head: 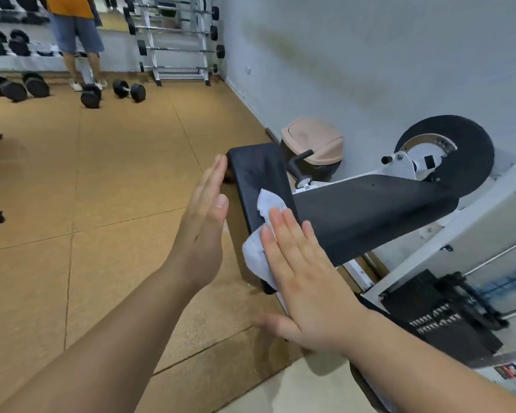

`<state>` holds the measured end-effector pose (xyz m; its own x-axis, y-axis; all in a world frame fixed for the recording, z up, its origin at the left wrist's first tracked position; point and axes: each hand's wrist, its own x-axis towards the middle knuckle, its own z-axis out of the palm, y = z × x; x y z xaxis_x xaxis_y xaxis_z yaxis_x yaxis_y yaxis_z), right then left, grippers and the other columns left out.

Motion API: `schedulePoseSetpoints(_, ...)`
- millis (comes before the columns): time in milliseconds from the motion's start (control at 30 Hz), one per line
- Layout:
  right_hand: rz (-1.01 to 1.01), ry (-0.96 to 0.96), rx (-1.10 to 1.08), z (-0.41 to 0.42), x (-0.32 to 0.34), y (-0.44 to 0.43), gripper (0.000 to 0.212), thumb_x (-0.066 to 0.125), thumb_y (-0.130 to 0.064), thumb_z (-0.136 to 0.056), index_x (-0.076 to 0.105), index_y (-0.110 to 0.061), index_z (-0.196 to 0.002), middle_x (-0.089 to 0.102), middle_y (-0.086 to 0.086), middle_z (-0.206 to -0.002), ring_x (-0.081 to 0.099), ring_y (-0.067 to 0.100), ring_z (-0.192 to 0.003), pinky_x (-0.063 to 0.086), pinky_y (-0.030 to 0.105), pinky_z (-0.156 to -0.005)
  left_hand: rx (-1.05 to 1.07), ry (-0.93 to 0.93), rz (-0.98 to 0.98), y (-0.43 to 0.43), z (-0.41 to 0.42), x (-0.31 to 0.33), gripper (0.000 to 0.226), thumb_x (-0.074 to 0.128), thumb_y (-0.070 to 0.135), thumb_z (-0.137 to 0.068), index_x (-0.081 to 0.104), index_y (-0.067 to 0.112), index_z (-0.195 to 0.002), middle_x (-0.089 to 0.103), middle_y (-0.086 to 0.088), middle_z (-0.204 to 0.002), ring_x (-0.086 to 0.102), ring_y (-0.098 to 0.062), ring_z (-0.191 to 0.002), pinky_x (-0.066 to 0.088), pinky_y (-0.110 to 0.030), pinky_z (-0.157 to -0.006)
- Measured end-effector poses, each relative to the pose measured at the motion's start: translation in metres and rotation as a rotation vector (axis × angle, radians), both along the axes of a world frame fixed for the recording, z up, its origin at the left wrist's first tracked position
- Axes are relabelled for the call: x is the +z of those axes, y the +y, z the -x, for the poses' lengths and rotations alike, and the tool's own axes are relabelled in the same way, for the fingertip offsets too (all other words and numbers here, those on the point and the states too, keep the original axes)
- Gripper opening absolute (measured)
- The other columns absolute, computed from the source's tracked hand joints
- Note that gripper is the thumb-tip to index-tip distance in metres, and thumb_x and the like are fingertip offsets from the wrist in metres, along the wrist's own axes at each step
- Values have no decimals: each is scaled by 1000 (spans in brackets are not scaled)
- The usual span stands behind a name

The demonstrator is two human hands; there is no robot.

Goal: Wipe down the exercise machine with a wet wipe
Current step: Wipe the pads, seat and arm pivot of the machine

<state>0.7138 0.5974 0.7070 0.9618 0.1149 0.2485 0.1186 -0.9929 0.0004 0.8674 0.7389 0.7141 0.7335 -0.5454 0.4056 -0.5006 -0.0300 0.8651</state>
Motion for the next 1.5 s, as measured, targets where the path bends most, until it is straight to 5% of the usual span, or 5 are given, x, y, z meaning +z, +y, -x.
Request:
schedulePoseSetpoints(500, -90, -88, 119, 7, -21, -19, 104, 30, -78, -97, 6, 0, -163, -8, 16, -172, -8, 31, -159, 6, 49, -127, 363, -331, -239, -13, 12, 43, 55, 34, 42, -99, 46, 15, -145, 49, 9, -136, 45, -9, -129, 36, -33, -109)
schedulePoseSetpoints(867, -1389, -11, 339, 18, -48, -28, 100, 23, -83, -92, -4, -19, -164, -16, -10, -172, -11, 9, -158, 6, 38, -130, 432, -593, -597, -80, -3, 90, 38, 46, 33, -98, 63, 17, -128, 63, -1, -128, 53, -21, -124, 42, -49, -106)
schedulePoseSetpoints(1233, -1579, 202, 442, -84, -16, -69, 102, 18, -84, -74, -9, -38, -161, -16, -28, -162, -21, -36, -128, -14, -4, -103, 423, -702, -564, -79, -12, 74, 51, 28, 34, -102, 68, 12, -123, 67, -1, -123, 54, -21, -119, 35, -32, -102)
schedulePoseSetpoints(1367, -1631, 266, 345, -79, -67, -47, 91, 19, -98, -76, -5, -61, -155, -5, -31, -168, -14, 3, -156, -8, 45, -126, 404, -708, -536, -78, -13, 73, 50, 27, 33, -102, 68, 10, -123, 67, -2, -121, 56, -25, -119, 38, -39, -103)
schedulePoseSetpoints(1500, -1513, 162, 338, -69, -61, -30, 91, 21, -105, -68, -1, -71, -149, -7, -28, -169, -10, 13, -159, -3, 46, -128, 401, -703, -513, -78, -13, 73, 51, 27, 33, -102, 67, 9, -123, 67, -1, -119, 55, -22, -116, 37, -38, -101)
